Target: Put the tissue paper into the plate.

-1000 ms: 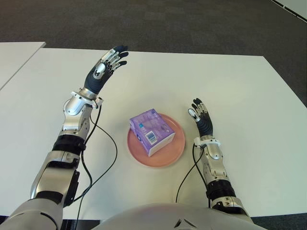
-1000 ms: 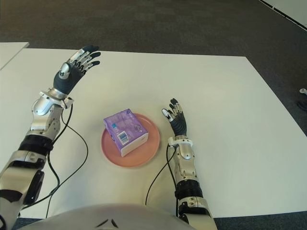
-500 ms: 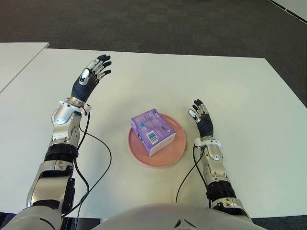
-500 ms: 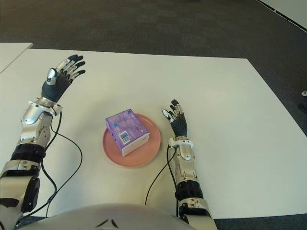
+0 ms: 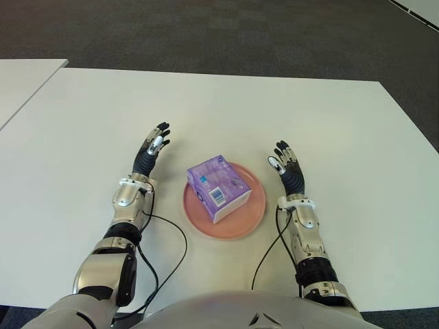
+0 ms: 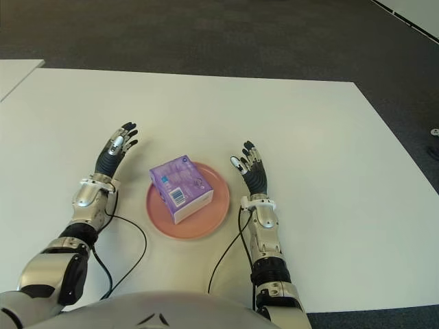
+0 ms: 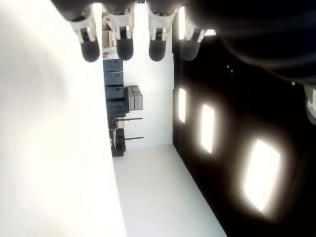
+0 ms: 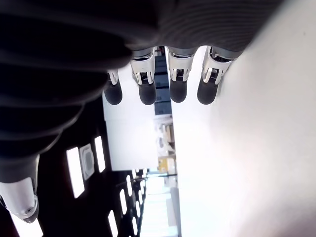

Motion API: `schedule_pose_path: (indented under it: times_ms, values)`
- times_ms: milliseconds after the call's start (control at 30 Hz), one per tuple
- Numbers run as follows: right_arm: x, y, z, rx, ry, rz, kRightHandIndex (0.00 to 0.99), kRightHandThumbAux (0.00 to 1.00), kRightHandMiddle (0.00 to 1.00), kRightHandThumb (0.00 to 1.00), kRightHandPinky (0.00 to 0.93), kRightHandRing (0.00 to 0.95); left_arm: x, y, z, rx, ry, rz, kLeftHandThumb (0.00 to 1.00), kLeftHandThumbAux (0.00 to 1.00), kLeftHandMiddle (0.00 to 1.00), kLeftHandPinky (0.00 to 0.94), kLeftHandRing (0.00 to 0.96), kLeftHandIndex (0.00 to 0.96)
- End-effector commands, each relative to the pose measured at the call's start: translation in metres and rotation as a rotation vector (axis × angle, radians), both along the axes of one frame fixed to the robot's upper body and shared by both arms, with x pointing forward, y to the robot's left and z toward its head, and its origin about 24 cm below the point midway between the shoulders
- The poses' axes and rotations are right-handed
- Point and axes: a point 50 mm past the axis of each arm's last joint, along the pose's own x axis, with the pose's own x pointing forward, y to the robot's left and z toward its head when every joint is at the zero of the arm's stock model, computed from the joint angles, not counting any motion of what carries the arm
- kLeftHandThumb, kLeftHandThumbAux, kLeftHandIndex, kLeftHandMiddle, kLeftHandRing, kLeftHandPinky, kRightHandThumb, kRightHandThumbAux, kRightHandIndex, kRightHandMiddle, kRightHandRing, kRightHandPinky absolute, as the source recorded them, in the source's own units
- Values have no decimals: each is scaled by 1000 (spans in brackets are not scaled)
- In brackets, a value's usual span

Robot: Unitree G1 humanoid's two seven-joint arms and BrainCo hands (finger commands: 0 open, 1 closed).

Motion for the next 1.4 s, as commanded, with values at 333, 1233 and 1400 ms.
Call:
schedule_pose_path:
  times_ms: [333, 1233, 1400]
  values:
    - [-30, -3, -44, 71, 241, -25, 46, 561, 48, 618, 50, 29, -33, -20, -36, 38, 149, 41, 0, 384, 0, 0, 0, 0]
    - [-32, -2, -46, 68, 243, -16, 29, 589, 43, 591, 51, 25, -47, -54, -48, 46, 225, -44, 0, 341, 0, 0, 0, 0]
    - [-32, -2, -46, 66, 241, -17, 20, 588, 38, 584, 49, 22, -47, -53, -47, 55, 233, -33, 0, 346, 0, 0, 0, 0]
